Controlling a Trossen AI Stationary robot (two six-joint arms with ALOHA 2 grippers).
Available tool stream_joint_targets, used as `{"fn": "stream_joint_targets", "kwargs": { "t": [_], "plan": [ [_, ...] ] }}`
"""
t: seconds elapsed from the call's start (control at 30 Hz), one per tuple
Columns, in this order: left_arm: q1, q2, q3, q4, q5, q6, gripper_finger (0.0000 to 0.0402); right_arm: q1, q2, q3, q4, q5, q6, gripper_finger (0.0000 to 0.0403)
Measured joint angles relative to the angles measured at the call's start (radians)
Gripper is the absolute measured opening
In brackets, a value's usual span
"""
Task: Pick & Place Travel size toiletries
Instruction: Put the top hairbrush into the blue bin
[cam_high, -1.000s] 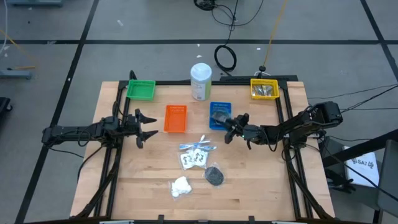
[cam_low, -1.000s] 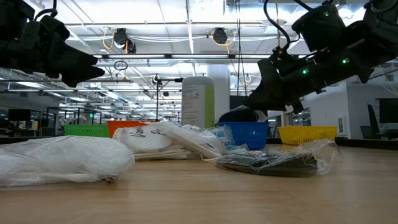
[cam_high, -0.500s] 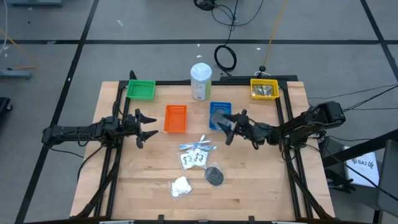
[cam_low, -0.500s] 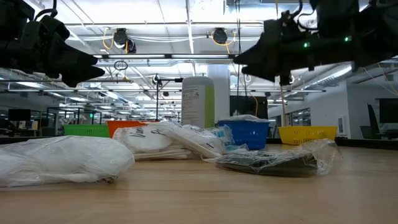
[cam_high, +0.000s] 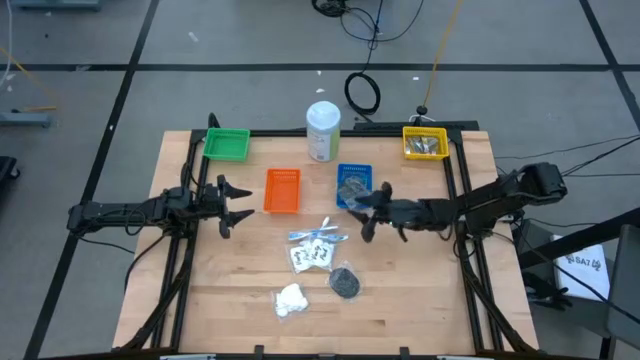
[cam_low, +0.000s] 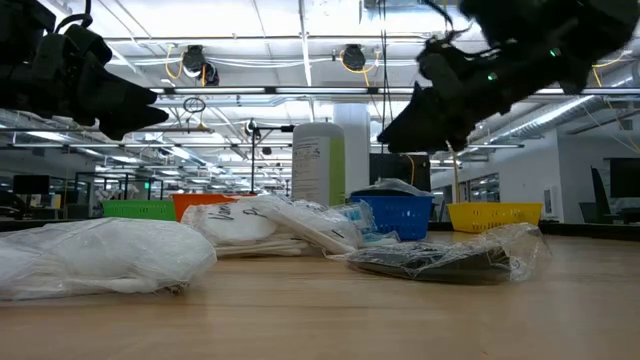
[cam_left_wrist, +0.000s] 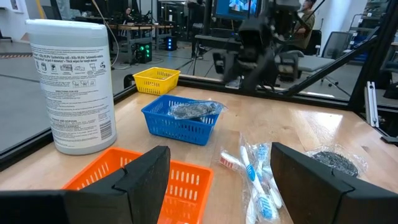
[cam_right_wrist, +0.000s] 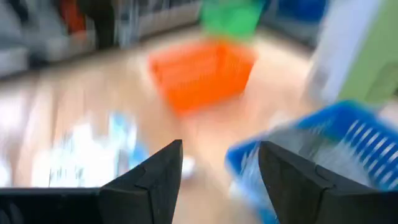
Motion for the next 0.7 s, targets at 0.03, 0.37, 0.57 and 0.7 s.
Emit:
{"fn": "stream_joint_targets", "kwargs": {
  "t": [0.03,0.37,0.57,0.7],
  "plan": [
    [0.000,0.000,0.000,0.000,0.000,0.000,0.0274,-0.003,0.005,0.047,-0.113,-0.018,-0.002,0.0194],
    [0.000,0.000,0.000,0.000,0.000,0.000,0.0274,-0.025,0.058,0.261,-0.496,-0.154,-0.059,0.0154],
    [0.000,0.000,0.000,0.000,0.000,0.000,0.0274,-0.132,0.058,0.260,-0.514,-0.148,-0.006,0.0127],
    [0.000,0.000,0.000,0.000,0.000,0.000,0.0273,-0.195,0.058,0.260,-0.524,-0.189,-0.012,0.0115]
  ]
}}
